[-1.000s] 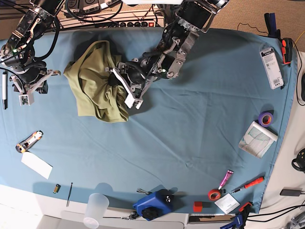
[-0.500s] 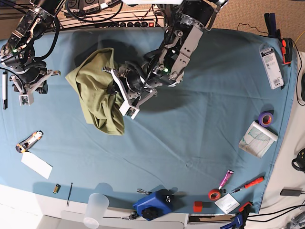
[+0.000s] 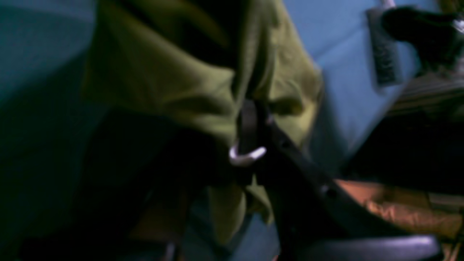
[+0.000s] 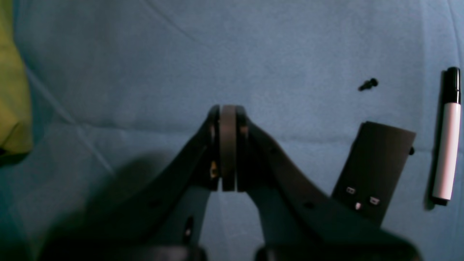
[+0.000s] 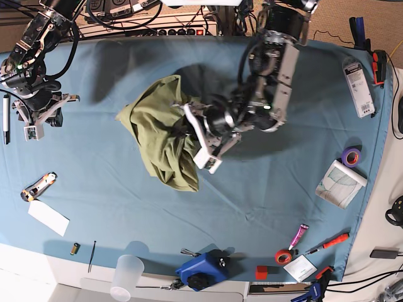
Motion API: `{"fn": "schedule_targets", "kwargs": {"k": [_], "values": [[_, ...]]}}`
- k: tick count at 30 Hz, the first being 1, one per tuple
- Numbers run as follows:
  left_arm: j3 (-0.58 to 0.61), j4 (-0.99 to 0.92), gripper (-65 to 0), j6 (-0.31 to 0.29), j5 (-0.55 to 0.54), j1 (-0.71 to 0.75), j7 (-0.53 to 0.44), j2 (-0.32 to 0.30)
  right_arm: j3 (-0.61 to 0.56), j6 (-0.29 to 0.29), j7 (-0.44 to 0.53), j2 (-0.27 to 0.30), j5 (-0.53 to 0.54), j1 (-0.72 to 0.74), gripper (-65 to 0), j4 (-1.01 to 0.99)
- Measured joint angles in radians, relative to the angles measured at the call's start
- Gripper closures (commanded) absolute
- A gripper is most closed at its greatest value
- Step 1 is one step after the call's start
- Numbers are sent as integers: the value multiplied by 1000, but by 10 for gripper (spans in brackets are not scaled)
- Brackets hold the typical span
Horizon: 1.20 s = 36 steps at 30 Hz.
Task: Layout the t-shirt on the table in an organized manner, then fold the t-shirt properly
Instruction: 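Drag the grasped bundle with the left gripper toward the table center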
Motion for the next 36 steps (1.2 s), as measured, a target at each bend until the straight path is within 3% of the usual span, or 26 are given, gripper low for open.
{"fn": "schedule_targets", "kwargs": {"k": [8,12,16,19,22,29,32,36], "values": [[-44,0,0,-169,-220,-3,56,-148,0,0,0,0,4,0,0,0],[-41,0,0,-316,-293,-47,148,-214,0,0,0,0,3,0,0,0],[-40,0,0,-314,-282,-117,174,-281,0,0,0,0,6,0,0,0],[-40,-2,0,-320,-193,-154,150,-306,0,0,0,0,6,0,0,0],[0,-43,0,-369,-89,-177,144,-311,0,0,-1,0,6,0,0,0],[224,-150,0,-347,74,-268,99,-322,0,0,-1,0,23,0,0,0],[280,-151,0,-309,131,-326,61,-316,0,0,-5,0,22,0,0,0],[315,-151,0,-322,174,-402,35,-299,0,0,-12,0,22,0,0,0]]}}
